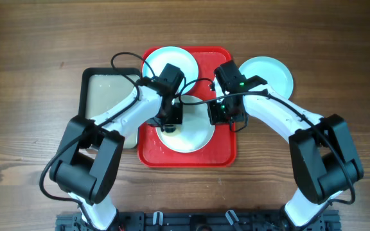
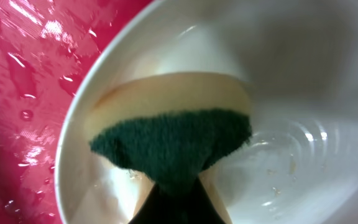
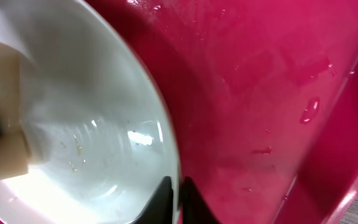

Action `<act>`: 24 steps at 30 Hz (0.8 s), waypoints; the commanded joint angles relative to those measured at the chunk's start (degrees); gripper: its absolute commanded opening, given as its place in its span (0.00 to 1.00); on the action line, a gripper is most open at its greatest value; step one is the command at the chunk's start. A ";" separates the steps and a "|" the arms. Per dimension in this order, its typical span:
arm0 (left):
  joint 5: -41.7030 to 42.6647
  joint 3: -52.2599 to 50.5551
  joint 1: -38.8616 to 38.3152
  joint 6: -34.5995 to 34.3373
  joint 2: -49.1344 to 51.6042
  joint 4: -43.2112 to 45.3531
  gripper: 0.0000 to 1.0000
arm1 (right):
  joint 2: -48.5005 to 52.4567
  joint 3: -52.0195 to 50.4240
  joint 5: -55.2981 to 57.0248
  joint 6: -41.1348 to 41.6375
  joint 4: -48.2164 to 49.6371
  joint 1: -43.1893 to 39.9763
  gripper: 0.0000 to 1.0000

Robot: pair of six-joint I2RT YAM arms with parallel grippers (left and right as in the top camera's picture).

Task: Clean dirty plates on tray and stack at the side
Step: 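Scrub the white plate with the sponge while right gripper holds it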

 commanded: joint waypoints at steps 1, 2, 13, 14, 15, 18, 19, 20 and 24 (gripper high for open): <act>-1.18 -5.35 -0.37 -2.84 0.76 3.80 0.04 | -1.38 -0.37 -1.03 0.26 0.22 0.11 0.04; -1.18 -6.51 -0.37 -2.82 0.76 4.85 0.04 | -1.38 -0.37 -1.03 0.33 0.24 0.13 0.04; -0.76 -7.52 -0.42 -5.81 0.76 5.68 0.04 | -1.38 -0.37 -5.68 0.24 0.96 0.11 0.06; -0.76 -7.52 -0.44 -5.81 0.76 5.68 0.04 | -1.38 -0.37 -5.68 0.22 1.01 0.11 0.11; -0.76 -7.52 -0.44 -5.81 0.76 5.68 0.04 | -1.38 -0.37 -5.68 0.24 1.01 0.11 0.13; -0.76 -7.52 -0.44 -5.81 0.76 5.68 0.04 | -1.38 -0.37 -5.68 0.22 1.29 0.11 0.13; -0.76 -7.52 -0.44 -5.81 0.76 5.68 0.04 | -1.38 -0.42 -5.68 0.20 1.70 0.13 0.13; -0.76 -7.52 -0.42 -5.81 0.76 5.68 0.04 | -1.38 -0.70 -5.68 0.22 2.51 0.13 0.13; -0.76 -7.52 -0.44 -5.81 0.76 5.68 0.04 | -1.33 -0.70 -5.68 0.15 2.56 0.17 0.06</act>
